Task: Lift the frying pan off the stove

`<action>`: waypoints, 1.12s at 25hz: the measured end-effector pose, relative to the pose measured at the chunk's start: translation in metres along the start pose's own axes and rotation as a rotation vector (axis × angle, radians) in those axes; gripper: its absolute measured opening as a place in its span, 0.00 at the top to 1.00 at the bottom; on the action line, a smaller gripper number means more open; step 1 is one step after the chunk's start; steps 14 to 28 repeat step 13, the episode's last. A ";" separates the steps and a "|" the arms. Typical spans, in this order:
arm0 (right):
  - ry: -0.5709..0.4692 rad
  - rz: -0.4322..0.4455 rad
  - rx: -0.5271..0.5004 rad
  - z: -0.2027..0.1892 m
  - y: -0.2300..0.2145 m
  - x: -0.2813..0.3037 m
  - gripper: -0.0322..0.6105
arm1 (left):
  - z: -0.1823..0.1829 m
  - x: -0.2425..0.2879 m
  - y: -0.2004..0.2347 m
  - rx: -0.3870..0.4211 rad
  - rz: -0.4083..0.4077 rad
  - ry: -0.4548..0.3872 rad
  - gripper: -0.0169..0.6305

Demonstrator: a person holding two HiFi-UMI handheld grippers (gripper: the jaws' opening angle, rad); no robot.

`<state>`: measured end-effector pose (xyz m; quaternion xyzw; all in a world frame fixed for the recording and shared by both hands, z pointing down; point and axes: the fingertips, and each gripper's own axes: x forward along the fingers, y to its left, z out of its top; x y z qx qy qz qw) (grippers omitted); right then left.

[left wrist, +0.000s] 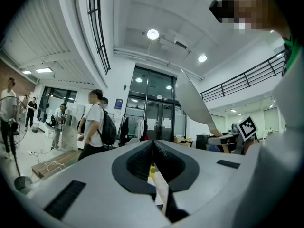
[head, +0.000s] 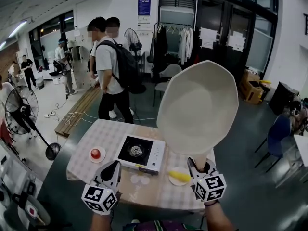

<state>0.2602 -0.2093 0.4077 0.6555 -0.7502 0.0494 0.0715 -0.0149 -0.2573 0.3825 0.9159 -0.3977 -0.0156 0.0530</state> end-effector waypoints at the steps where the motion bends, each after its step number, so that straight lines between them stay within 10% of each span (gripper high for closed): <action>1: 0.001 0.000 0.001 -0.001 0.000 0.000 0.78 | -0.001 0.000 0.000 -0.001 -0.001 0.002 0.94; 28: 0.019 -0.002 -0.002 -0.004 0.008 0.008 0.78 | -0.003 0.000 0.014 -0.017 0.002 0.000 0.94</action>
